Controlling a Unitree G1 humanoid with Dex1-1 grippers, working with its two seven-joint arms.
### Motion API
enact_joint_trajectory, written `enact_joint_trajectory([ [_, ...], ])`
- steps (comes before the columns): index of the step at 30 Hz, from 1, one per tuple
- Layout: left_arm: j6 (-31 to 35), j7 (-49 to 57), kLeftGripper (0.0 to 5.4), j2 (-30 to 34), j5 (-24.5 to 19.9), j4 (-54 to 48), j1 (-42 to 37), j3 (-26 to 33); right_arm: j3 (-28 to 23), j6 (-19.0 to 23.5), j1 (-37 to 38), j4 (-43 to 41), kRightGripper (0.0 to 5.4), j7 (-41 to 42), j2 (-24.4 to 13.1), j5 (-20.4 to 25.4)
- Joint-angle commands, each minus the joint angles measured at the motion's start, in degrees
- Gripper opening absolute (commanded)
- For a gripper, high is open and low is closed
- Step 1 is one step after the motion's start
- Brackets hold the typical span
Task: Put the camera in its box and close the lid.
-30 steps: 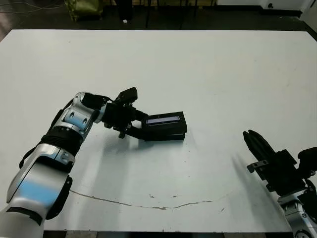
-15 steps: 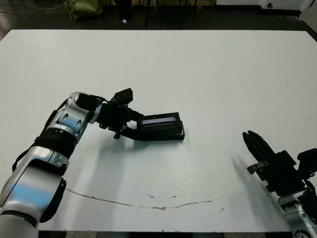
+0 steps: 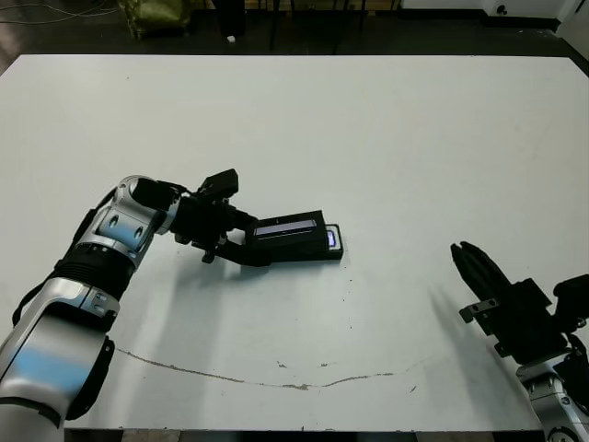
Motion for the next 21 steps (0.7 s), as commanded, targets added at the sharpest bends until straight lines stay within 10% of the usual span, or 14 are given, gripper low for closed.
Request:
enact_joint_trajectory([
  [1, 0.18, 0.69, 2.34, -0.66, 0.66, 0.79, 1.11, -0.01, -0.47, 0.27, 0.50, 0.55, 0.00, 0.00, -0.33, 0.12],
  [21, 0.57, 0.65, 2.34, -6.22, 2.42, 4.36, -3.03, -1.62, -1.25, 3.00, 2.10, -3.34, 0.00, -2.16, -1.49, -0.80],
])
